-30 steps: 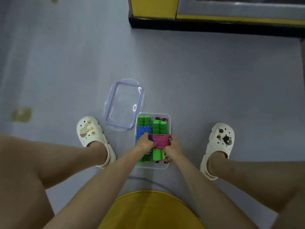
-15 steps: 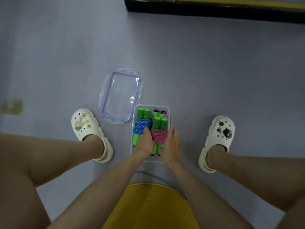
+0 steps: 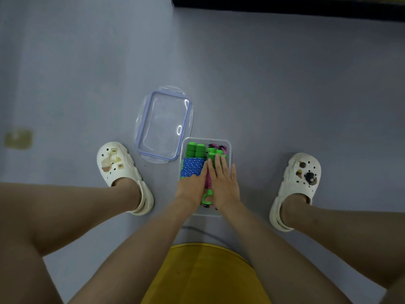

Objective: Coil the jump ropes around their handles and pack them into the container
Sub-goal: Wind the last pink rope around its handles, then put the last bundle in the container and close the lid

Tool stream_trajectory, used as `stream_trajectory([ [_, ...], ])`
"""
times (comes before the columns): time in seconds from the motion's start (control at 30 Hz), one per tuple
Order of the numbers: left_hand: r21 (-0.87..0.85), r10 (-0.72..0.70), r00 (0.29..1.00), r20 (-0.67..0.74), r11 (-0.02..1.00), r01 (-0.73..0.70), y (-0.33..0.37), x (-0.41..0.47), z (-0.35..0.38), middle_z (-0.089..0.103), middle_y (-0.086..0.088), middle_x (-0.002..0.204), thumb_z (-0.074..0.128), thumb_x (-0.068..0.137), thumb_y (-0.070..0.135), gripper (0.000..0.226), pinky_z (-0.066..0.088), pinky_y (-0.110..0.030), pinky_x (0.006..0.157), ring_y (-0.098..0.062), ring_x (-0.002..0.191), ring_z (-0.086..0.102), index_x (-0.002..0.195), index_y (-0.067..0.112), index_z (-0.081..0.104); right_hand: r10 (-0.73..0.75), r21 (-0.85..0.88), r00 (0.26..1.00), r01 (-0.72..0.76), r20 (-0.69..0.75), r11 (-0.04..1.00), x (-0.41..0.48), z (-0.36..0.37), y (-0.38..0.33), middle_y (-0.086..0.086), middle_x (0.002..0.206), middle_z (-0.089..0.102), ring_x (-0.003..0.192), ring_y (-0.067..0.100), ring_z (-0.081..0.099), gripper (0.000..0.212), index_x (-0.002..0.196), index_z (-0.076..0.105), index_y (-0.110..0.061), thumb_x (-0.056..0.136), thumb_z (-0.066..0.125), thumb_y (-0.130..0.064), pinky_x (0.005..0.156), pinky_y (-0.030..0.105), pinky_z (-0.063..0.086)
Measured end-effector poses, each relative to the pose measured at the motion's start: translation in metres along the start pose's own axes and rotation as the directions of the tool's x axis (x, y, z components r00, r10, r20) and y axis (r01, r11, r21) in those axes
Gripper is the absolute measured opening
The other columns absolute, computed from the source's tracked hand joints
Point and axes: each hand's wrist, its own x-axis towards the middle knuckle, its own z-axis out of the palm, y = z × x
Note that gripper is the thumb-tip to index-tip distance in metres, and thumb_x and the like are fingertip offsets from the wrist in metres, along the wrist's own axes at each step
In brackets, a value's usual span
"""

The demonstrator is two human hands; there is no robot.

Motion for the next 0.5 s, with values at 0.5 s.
stream_trajectory([
  [0.5, -0.555, -0.276, 0.945, -0.174, 0.821, 0.138, -0.062, 0.029, -0.02, 0.066, -0.02, 0.097, 0.047, 0.098, 0.023, 0.029, 0.043, -0.04, 0.074, -0.038, 0.093, 0.06, 0.122, 0.008, 0.047, 0.033, 0.123, 0.996, -0.022, -0.086, 0.992, 0.008, 0.002, -0.012, 0.017, 0.157, -0.014, 0.145, 0.032, -0.013, 0.12, 0.149, -0.01, -0.006, 0.074, 0.075, -0.042, 0.114, 0.044, -0.01],
])
